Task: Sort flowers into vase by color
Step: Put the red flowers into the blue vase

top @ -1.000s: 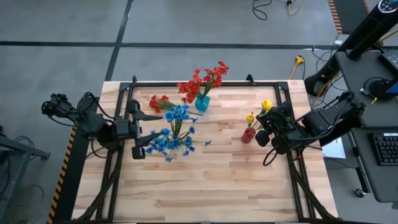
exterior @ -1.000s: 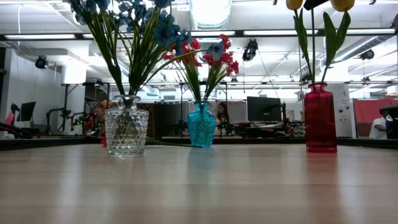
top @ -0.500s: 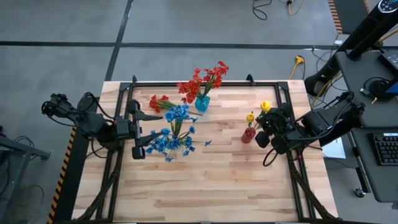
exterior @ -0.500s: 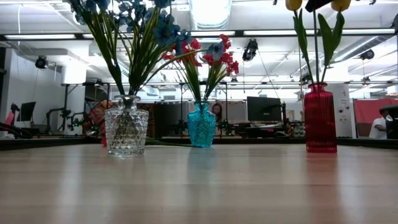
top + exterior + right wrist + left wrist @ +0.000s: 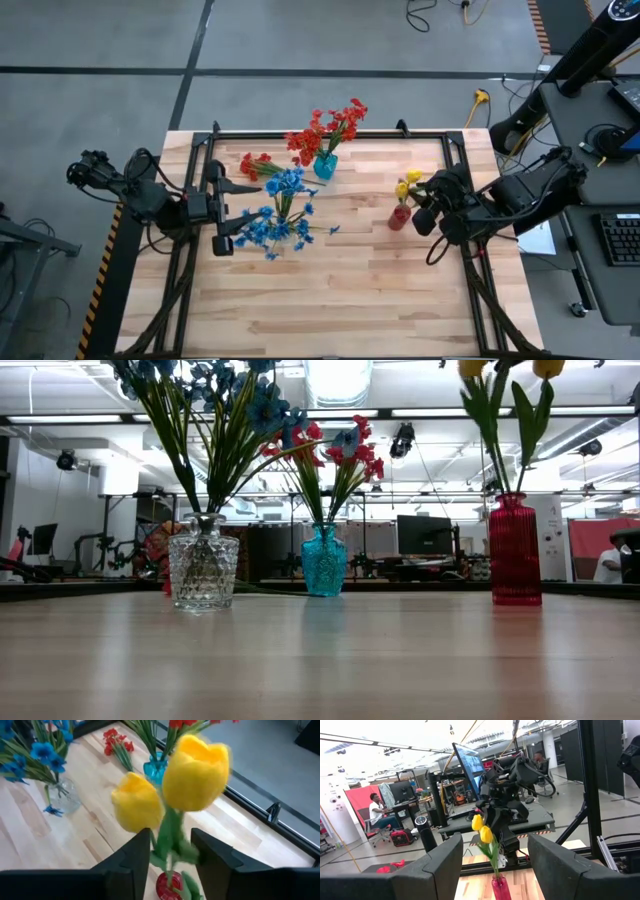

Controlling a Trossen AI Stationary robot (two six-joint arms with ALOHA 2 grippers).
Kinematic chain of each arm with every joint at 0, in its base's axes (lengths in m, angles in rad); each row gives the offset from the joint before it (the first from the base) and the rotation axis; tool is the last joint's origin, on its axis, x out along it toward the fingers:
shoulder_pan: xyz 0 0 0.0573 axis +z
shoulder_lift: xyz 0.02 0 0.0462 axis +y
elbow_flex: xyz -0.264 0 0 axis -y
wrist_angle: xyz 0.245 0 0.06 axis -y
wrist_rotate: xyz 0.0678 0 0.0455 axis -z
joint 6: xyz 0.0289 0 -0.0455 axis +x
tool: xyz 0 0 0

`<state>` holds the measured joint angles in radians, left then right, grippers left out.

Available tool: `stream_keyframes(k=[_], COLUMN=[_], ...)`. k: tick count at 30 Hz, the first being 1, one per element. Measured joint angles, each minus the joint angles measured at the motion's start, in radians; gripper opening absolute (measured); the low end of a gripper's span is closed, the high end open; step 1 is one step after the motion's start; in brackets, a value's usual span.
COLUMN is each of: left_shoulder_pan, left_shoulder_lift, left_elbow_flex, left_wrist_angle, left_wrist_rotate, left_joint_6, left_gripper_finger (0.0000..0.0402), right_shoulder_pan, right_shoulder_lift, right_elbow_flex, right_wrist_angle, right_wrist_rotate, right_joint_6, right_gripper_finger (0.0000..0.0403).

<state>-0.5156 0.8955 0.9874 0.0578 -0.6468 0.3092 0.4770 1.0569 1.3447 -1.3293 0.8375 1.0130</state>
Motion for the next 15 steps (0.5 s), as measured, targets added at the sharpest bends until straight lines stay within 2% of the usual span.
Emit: stream_keyframes(k=[7,15], left_shoulder_pan=[0.000,0.000], left_shoulder_lift=[0.000,0.007], left_elbow_flex=[0.000,0.000], left_wrist_angle=[0.000,-0.023], left_wrist_rotate=[0.000,0.000], left_joint_6=[0.000,-0.046], left_gripper_finger=[0.0206,0.0206], right_shoulder_pan=[0.000,0.000], right_shoulder_lift=[0.000,0.000], right_elbow_flex=[0.063,0.162], right_wrist_angle=[-0.010,-0.028], right_wrist_rotate=[-0.008,-0.035], right_joint_6=[-0.012,-0.046], right_gripper_finger=[0.0171,0.0185])
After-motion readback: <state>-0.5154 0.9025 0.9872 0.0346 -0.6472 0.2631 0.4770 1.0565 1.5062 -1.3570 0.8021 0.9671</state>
